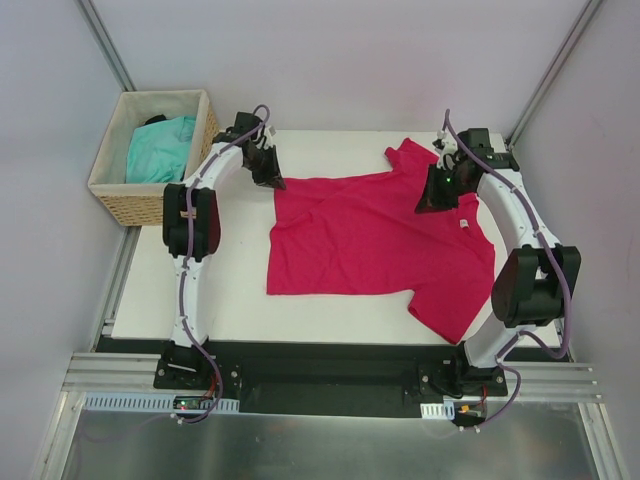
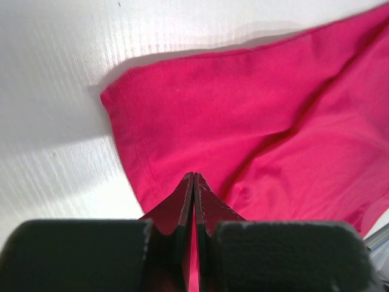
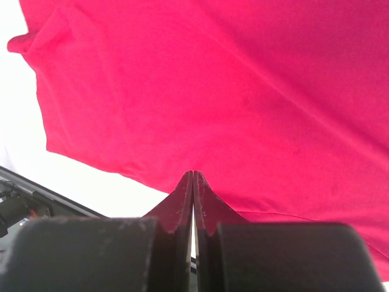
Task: Fold and stack the t-shirts
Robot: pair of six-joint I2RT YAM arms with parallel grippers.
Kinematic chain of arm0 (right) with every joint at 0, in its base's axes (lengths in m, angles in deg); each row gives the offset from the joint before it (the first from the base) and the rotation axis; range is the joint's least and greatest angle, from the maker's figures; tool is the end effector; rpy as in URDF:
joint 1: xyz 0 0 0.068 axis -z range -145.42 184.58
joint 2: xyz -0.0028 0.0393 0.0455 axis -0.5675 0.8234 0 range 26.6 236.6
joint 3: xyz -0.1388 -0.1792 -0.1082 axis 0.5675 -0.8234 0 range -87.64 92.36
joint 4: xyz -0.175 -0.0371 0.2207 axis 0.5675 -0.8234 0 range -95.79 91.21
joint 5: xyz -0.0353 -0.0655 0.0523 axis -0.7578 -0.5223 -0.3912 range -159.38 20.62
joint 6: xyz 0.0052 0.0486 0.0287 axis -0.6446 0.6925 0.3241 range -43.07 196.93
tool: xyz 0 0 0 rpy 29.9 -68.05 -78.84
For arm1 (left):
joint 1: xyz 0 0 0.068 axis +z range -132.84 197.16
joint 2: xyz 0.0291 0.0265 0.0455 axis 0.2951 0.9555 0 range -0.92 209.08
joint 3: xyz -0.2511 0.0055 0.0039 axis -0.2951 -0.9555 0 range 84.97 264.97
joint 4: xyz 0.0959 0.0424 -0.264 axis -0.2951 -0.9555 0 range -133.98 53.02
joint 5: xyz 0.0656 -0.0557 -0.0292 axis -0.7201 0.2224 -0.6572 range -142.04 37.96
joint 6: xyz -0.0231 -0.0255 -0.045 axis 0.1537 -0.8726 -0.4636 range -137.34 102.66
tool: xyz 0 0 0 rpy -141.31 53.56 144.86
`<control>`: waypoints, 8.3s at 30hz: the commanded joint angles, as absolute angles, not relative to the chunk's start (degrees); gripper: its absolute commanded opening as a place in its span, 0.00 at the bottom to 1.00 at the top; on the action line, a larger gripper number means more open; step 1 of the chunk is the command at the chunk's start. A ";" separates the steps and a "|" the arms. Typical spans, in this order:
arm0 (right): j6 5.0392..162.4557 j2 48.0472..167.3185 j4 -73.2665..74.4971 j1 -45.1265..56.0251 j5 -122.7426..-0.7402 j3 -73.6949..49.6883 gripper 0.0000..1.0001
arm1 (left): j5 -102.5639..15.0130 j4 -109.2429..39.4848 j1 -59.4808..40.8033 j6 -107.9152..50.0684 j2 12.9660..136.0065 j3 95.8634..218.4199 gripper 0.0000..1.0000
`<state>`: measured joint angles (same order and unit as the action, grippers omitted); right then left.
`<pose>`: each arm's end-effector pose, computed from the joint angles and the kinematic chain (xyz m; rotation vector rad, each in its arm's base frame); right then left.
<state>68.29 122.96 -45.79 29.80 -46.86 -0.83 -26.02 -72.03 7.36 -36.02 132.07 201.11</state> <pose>0.3803 0.0470 0.2758 -0.4419 2.4731 0.4734 0.5164 -0.1068 0.1833 0.0054 2.5078 -0.7721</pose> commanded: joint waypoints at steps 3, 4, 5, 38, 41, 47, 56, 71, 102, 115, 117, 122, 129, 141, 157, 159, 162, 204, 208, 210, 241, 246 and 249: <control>66.74 120.30 -47.04 29.57 -43.28 0.52 0.01 | -29.53 -72.84 6.79 -37.99 137.15 207.93 0.00; 66.56 120.03 -47.30 29.48 -43.10 0.52 0.01 | -29.80 -72.76 6.88 -38.43 137.59 208.63 0.00; 66.47 119.94 -47.83 29.57 -43.36 0.60 0.01 | -29.80 -73.02 6.88 -38.52 138.20 209.94 0.00; 63.31 139.54 -60.50 18.14 -45.28 8.70 0.01 | -33.32 -73.81 7.67 -40.63 142.52 213.64 0.00; 63.66 139.02 -55.33 16.74 -50.46 3.69 0.01 | -32.88 -73.81 7.67 -41.16 142.43 213.91 0.00; 62.96 135.76 -45.04 15.85 -57.95 -7.37 0.01 | -32.70 -73.81 7.76 -42.13 142.08 213.29 0.00; 63.75 139.45 -35.36 15.94 -53.83 -10.03 0.01 | -31.91 -73.90 7.84 -43.01 141.55 213.29 0.00; 62.88 156.39 -63.84 14.98 -47.51 6.02 0.01 | -31.21 -76.53 8.55 -43.27 141.02 213.91 0.00; 64.98 150.00 -68.40 16.73 -58.75 12.12 0.01 | -31.89 -81.36 8.72 -44.33 140.67 216.28 0.00; 64.10 146.13 -72.09 16.65 -60.59 11.42 0.01 | -34.99 -82.77 11.01 -44.59 147.70 224.46 0.00; 64.28 146.05 -72.79 16.38 -60.51 11.59 0.01 | -34.37 -82.51 10.92 -44.94 147.62 223.23 0.00; 64.63 145.61 -72.79 16.03 -60.42 12.47 0.01 | -35.60 -79.45 10.74 -42.23 143.41 222.08 0.00; 64.89 146.05 -71.75 15.42 -59.63 14.05 0.01 | -31.22 -76.97 10.40 -40.20 133.92 218.93 0.00; 64.89 147.71 -70.42 15.24 -57.34 18.01 0.01 | -32.17 -77.41 7.84 -37.21 123.44 197.39 0.29; 64.45 146.31 -70.77 15.24 -57.78 18.89 0.01 | -36.47 -77.41 7.14 -35.71 131.88 203.09 0.24; 64.36 146.31 -70.60 15.24 -57.52 18.97 0.01 | -36.83 -77.41 7.23 -35.71 132.58 203.89 0.26; 64.45 146.22 -70.51 15.15 -57.17 19.06 0.01 | -37.53 -77.50 7.32 -35.54 133.20 204.76 0.26; 63.05 141.92 -72.79 16.73 -57.52 14.76 0.01 | -38.50 -76.09 8.11 -38.26 141.64 212.94 0.00; 63.13 141.65 -72.62 16.73 -57.17 14.49 0.01 | -38.77 -74.00 8.72 -39.40 141.90 214.78 0.00; 63.22 141.74 -72.62 16.73 -56.81 14.49 0.01 | -38.85 -73.20 8.99 -40.45 142.51 215.49 0.00; 63.22 140.95 -72.97 17.88 -57.78 13.44 0.01 | -43.60 -69.68 10.83 -44.15 141.55 214.44 0.00; 63.31 140.77 -73.06 17.88 -58.22 13.35 0.01 | -44.57 -69.06 10.92 -44.33 141.38 214.00 0.00; 63.31 140.51 -73.14 17.97 -58.13 12.91 0.01 | -43.95 -68.71 10.92 -44.50 141.72 214.35 0.00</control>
<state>63.76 144.51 -70.29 17.63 -57.59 12.59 -42.80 -70.22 10.53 -43.71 143.61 214.35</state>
